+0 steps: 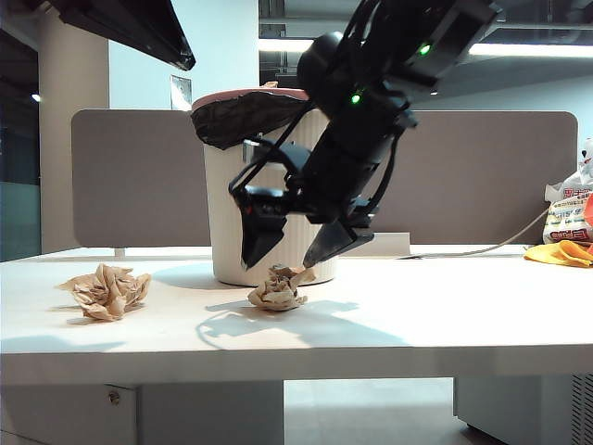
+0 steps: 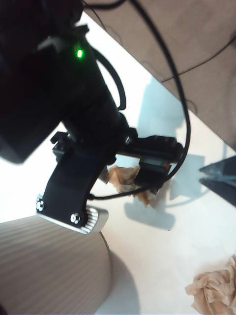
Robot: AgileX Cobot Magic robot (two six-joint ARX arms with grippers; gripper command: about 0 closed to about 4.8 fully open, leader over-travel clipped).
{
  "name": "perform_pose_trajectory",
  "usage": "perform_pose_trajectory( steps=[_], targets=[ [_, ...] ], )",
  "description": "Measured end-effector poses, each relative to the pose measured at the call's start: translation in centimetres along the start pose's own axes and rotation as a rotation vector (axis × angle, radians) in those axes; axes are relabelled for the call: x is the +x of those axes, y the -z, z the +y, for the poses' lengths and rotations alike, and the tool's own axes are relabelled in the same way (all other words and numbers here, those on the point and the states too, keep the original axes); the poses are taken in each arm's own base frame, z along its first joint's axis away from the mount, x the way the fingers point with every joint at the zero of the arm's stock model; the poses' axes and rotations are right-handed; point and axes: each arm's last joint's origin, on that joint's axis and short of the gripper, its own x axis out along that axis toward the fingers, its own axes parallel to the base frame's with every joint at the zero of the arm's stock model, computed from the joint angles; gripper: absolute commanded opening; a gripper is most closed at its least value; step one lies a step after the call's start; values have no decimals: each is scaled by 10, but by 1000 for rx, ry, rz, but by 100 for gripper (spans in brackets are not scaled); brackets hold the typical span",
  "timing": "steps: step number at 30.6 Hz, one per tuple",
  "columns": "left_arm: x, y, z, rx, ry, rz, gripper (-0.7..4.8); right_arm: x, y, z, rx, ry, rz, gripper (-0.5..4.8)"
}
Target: Pick up all the trash on the table and put it in the trash can.
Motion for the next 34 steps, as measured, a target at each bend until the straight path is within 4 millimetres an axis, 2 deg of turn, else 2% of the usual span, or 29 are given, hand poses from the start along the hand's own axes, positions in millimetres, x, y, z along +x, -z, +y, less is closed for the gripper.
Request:
perform_pose_trajectory(
  steps=[6,7,8,9,10,15,19,24,26,30,34],
  targets=[
    [0,2,0,9,-13,17,-5,19,7,-4,12,39,73,479],
    [0,2,0,12,-16,20,-5,22,9,-4,14,48,90,420],
    [0,2,0,16,-17,21,-5,24,12,-5,16,53,101,319],
    [0,2,1,17,-19,22,-5,26,13,-5,19,58,111,141],
    [0,2,1,20,-20,23,-5,26,14,-5,19,68,114,10],
    [0,2,1,23,-20,26,-5,22,15,-6,22,72,138,-8],
    [0,2,1,23,-21,25,-5,4,4,-5,16,73,106,-8],
    [-1,-2,1,22,-26,-22,-6,-48,-27,0,0,73,-50,-8],
    [-7,-7,1,13,-41,-85,-5,-78,-43,2,-22,76,-137,-8],
    [-22,-24,3,-45,-59,-245,-6,-134,-69,4,-43,86,-288,-8],
    [-42,-56,8,-84,-81,-353,-6,-181,-100,3,-43,101,-411,-8]
  ],
)
